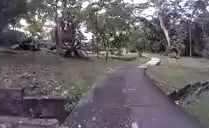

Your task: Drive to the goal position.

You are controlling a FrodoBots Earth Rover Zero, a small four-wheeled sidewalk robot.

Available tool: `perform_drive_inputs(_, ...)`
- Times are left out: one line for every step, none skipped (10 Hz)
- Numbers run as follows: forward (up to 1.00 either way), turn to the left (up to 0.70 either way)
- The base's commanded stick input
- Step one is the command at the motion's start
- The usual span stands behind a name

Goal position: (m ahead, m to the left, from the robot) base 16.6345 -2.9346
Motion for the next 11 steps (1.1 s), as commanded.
perform_drive_inputs(0.7,-0.14)
perform_drive_inputs(0.7,-0.14)
perform_drive_inputs(0.7,-0.14)
perform_drive_inputs(0.7,-0.14)
perform_drive_inputs(0.7,-0.14)
perform_drive_inputs(0.7,-0.14)
perform_drive_inputs(0.7,-0.14)
perform_drive_inputs(0.7,-0.14)
perform_drive_inputs(0.7,-0.14)
perform_drive_inputs(0.7,-0.14)
perform_drive_inputs(0.7,-0.14)
